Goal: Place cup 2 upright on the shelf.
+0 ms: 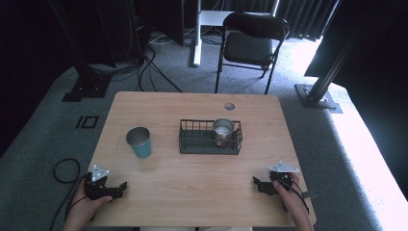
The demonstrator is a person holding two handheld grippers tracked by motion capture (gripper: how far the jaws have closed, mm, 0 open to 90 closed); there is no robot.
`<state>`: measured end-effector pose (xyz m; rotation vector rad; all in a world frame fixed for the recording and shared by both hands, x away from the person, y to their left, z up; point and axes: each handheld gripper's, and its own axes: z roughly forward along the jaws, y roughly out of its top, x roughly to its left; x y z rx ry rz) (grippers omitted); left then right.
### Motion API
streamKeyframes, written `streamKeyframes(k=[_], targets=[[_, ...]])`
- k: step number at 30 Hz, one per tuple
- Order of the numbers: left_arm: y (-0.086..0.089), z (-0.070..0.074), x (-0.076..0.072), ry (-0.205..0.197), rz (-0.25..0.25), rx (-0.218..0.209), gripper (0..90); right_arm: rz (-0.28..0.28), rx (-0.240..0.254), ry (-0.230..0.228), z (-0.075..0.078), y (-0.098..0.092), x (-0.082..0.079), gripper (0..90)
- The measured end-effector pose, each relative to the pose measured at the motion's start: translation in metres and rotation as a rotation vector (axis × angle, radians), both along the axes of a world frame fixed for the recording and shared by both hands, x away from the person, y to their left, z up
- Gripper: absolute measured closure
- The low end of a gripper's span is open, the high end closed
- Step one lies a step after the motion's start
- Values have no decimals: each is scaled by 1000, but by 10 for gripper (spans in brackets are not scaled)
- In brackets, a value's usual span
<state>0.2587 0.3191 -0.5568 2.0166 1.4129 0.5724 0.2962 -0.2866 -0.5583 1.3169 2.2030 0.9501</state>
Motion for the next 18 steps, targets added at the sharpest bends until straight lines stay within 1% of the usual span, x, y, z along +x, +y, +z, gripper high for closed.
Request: streamKeyframes(k=[1, 3, 5, 7, 9, 11, 12, 13, 18], targets=[[0, 0, -1, 0, -22, 1, 23, 3, 0, 0, 0, 0, 0, 123], [-1, 0, 0, -2, -37, 0, 24, 6, 1, 1, 0, 0, 0, 123], [-2, 1, 0, -4, -37, -5, 50, 9, 1, 1, 0, 0, 0, 123], [-3, 1, 1, -7, -47, -21, 51, 9, 1, 1, 0, 0, -1, 123], [-3, 2, 2, -24, -47, -24, 51, 9, 1, 1, 0, 0, -1, 123], [-4, 3, 3, -26, -53, -20, 51, 9, 1, 1, 0, 0, -1, 123], [-5, 5, 4, -38, -55, -33, 51, 9, 1, 1, 0, 0, -1, 123], [-5, 6, 5, -41, -53, -39, 51, 9, 1, 1, 0, 0, -1, 123], [-12, 11, 12, -67, -69, -43, 50, 9, 1, 1, 0, 0, -1, 123]])
